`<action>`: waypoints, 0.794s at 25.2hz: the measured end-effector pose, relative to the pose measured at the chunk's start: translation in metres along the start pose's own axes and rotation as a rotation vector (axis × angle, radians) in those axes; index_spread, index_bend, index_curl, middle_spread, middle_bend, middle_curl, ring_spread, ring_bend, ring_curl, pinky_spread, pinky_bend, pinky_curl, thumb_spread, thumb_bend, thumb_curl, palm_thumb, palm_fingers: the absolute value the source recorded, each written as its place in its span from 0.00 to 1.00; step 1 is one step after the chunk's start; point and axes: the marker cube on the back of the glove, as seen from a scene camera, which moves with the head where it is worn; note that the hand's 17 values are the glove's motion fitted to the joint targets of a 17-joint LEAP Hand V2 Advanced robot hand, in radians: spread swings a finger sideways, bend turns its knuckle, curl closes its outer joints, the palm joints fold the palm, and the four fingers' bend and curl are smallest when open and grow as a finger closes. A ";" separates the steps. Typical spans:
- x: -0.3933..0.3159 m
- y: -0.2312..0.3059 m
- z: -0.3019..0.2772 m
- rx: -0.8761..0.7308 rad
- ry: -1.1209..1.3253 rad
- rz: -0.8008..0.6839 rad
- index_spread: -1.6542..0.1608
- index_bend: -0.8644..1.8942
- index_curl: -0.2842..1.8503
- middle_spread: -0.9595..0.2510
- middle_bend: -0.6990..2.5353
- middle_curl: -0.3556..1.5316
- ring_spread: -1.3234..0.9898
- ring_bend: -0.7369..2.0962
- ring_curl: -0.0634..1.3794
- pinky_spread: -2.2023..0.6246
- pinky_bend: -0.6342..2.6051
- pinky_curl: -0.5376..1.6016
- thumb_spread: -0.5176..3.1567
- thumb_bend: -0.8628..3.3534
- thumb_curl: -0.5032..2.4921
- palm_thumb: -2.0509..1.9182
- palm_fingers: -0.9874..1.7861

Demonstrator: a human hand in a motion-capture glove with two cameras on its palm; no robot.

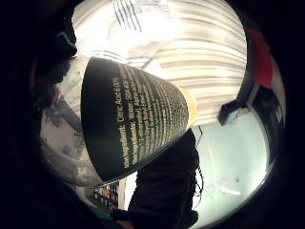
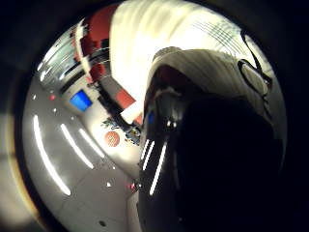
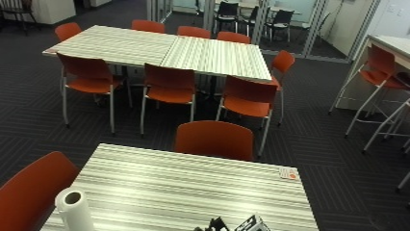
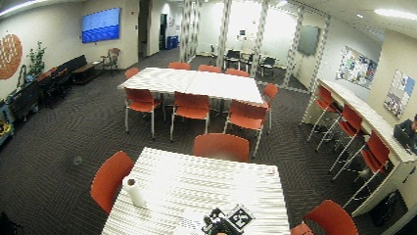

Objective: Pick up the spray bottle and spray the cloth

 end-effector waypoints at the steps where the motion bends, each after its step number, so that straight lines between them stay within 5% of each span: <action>1: -0.005 0.004 -0.003 0.040 -0.032 -0.055 0.81 0.51 0.41 0.72 0.39 0.47 0.49 0.39 0.36 0.79 0.23 0.32 0.33 0.20 0.39 0.78 0.71; 11: -0.027 0.040 -0.019 0.248 -0.401 -0.597 0.81 0.51 0.41 0.72 0.39 0.47 0.49 0.39 0.37 0.79 0.22 0.32 0.32 0.20 0.40 0.78 0.70; 20: -0.026 0.064 -0.027 0.296 -0.474 -0.717 0.81 0.51 0.41 0.72 0.39 0.47 0.49 0.38 0.37 0.79 0.23 0.32 0.32 0.20 0.40 0.78 0.71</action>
